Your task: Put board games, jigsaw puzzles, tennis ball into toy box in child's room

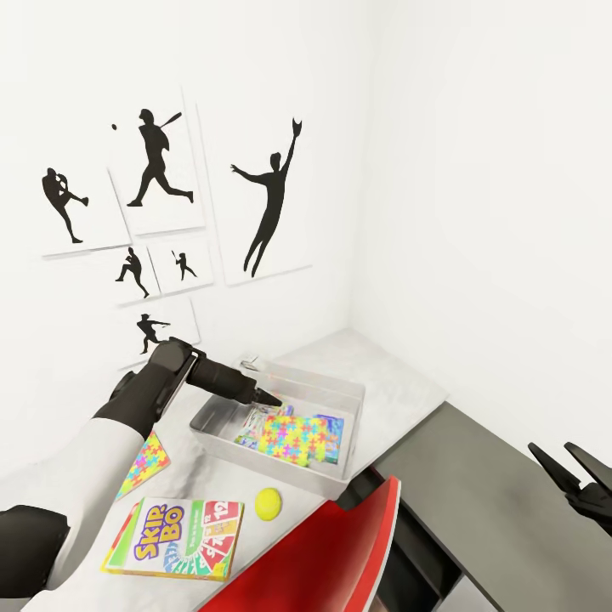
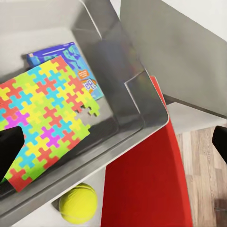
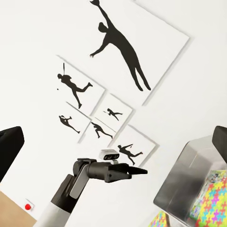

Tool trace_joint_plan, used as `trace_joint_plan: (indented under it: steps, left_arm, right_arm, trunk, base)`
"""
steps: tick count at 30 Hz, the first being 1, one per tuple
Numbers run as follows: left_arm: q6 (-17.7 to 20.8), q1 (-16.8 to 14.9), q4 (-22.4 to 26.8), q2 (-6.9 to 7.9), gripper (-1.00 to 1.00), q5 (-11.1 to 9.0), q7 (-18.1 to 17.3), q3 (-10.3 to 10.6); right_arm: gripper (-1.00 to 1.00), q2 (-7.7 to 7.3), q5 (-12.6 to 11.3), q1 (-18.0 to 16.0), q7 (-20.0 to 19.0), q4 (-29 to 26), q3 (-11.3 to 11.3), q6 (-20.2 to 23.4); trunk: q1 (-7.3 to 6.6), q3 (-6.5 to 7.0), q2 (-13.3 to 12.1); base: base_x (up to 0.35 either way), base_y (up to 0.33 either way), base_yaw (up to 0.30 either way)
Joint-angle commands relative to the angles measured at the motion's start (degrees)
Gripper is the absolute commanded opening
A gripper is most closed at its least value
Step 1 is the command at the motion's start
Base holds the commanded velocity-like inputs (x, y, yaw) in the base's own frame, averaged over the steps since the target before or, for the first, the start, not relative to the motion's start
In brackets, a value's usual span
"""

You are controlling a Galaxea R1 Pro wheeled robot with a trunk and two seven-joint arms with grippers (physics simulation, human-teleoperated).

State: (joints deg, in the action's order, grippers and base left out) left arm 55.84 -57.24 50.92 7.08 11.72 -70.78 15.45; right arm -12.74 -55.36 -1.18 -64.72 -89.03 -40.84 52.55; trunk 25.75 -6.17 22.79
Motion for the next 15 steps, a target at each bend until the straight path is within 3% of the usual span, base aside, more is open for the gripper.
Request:
trace_joint_plan:
  steps: [1,11,14,15]
  left_arm:
    - [0.4,-0.1,0.1,0.02,1.00,0.6,-0.6,0.0]
    - [0.4,-0.1,0.8,0.88,1.00,0.3,-1.4,-0.7]
    - [0.6,-0.1,2.7,1.74,1.00,-0.2,-2.5,-2.8]
    - [0.7,0.0,4.1,2.39,1.00,-0.3,-4.0,-4.6]
  right_arm:
    - [1.00,-0.01,-0.1,-0.1,-0.1,0.0,0.0,0.3]
    - [1.00,-0.04,-0.1,-0.1,-0.1,0.0,0.0,0.2]
    - [1.00,-0.06,-0.1,-0.1,-0.1,0.0,0.0,0.3]
    - [1.00,-0.07,-0.1,-0.1,-0.1,0.0,0.0,0.3]
  trunk:
    - [0.04,-0.13,0.1]
    - [0.04,-0.13,0.1]
    - [0.04,-0.13,0.1]
    - [0.04,-0.13,0.1]
  base:
    - [0.000,0.000,0.000]
    - [0.000,0.000,0.000]
    - [0.000,0.000,0.000]
    - [0.000,0.000,0.000]
